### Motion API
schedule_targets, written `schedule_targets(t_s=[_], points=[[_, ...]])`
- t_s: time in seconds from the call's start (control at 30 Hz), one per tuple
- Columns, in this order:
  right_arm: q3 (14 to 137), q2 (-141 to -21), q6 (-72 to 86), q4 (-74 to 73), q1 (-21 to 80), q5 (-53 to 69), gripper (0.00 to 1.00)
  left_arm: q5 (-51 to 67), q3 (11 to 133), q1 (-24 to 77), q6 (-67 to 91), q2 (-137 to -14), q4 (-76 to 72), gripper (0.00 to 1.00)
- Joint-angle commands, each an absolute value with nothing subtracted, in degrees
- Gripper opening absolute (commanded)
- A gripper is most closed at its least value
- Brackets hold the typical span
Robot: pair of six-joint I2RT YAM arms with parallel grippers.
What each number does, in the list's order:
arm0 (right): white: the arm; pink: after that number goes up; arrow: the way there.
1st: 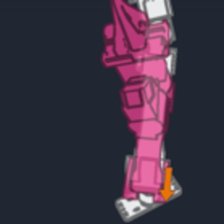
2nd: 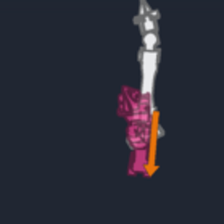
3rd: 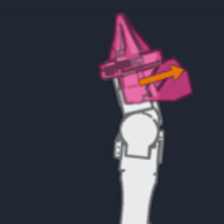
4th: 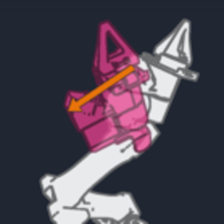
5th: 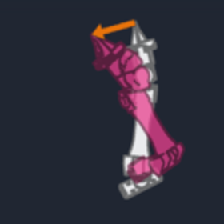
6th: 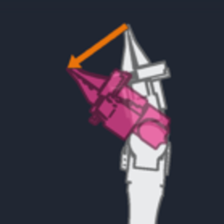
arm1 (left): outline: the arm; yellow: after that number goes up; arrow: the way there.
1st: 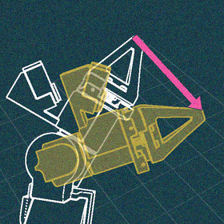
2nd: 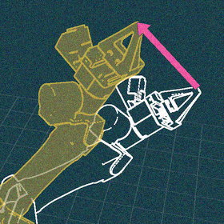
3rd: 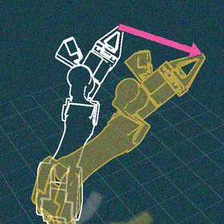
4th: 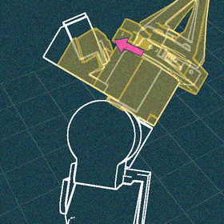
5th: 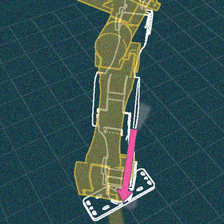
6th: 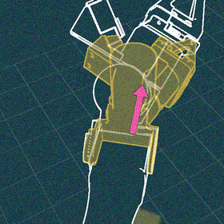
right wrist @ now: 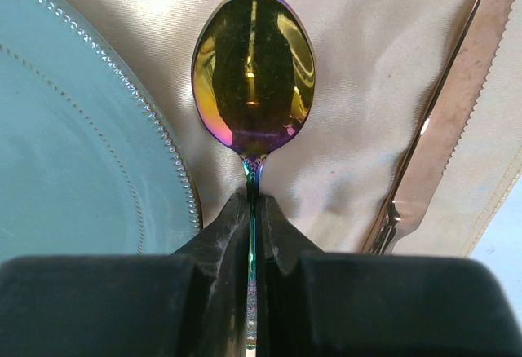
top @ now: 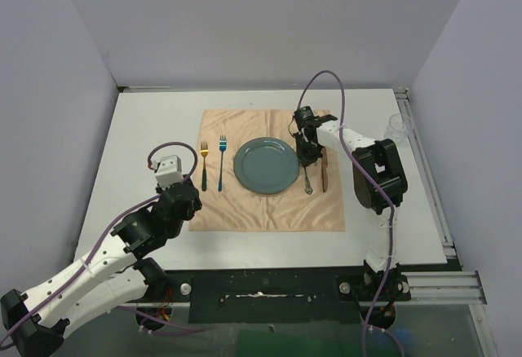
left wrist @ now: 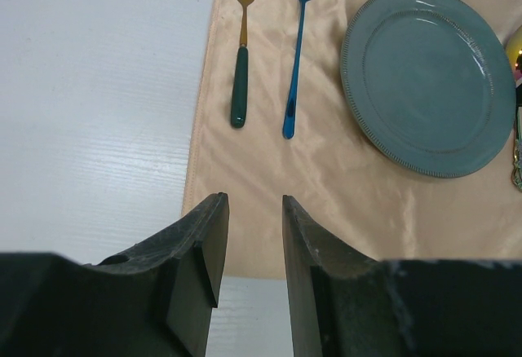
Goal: Set the dinner table for one person
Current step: Adjust the spoon with the napkin.
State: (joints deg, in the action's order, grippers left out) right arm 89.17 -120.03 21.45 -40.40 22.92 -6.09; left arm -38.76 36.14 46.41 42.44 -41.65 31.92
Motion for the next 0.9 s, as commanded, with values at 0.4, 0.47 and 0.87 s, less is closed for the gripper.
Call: schedule_targets(t_s=[0.4, 0.47, 0.87], points=[[91.36, -116.74, 21.08, -40.41, 22.07, -7.74, 0.00, -39.99, 37.18, 46.41, 42.54, -41.91, 30.41, 0.31], [91.32, -116.12, 21.25, -40.48, 21.73, -8.11, 0.00, -39.98, 37.18, 46.41, 42.59, -41.97, 30.36, 0.31], [90.06, -114.93, 22.63, -39.97, 21.15, -9.05, 0.00, -39.88, 37.18, 46.41, 42.59, -41.93, 30.39, 0.31]])
